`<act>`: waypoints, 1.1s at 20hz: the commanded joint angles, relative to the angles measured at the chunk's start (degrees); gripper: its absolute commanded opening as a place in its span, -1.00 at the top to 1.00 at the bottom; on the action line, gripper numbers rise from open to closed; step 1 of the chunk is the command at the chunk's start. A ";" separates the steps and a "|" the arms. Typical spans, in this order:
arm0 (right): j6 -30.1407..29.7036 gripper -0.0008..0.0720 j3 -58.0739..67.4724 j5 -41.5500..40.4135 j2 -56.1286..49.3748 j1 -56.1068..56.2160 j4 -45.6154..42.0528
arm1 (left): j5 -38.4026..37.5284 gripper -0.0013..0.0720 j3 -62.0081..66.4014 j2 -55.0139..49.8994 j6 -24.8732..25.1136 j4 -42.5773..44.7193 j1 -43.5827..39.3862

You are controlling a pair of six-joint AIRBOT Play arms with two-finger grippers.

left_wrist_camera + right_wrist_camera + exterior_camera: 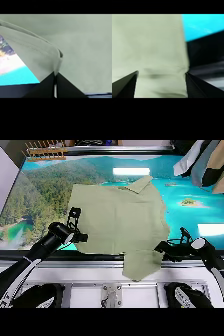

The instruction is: Fold the clothes and pants, and hang the long-sleeved shirts on hangers.

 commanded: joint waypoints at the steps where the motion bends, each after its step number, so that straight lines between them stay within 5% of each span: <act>1: -0.24 -0.30 -0.33 -5.75 -1.90 2.56 1.92 | -0.87 0.95 0.00 0.50 0.13 0.09 -0.02; 3: -1.20 0.63 -0.07 -6.51 -1.44 2.56 1.84 | -1.31 0.95 0.15 0.59 0.11 -0.04 1.03; 4: -2.99 0.94 0.83 -6.10 -0.72 2.54 1.64 | -2.12 0.95 0.74 0.90 0.07 -0.04 2.38; 7: -7.41 0.94 10.78 0.13 3.78 2.01 1.18 | -2.64 0.95 6.80 6.99 0.11 -0.66 10.78; 11: -8.37 0.94 39.50 8.24 10.75 1.73 1.51 | 3.39 0.95 23.21 22.08 0.15 -10.73 20.55; 16: -6.01 0.94 70.38 5.31 16.65 1.73 2.14 | 17.53 0.95 36.04 39.36 -0.79 -14.10 22.45; 22: -0.76 0.94 80.04 0.72 22.25 1.73 2.32 | 20.17 0.95 41.29 44.44 -1.11 -13.88 22.47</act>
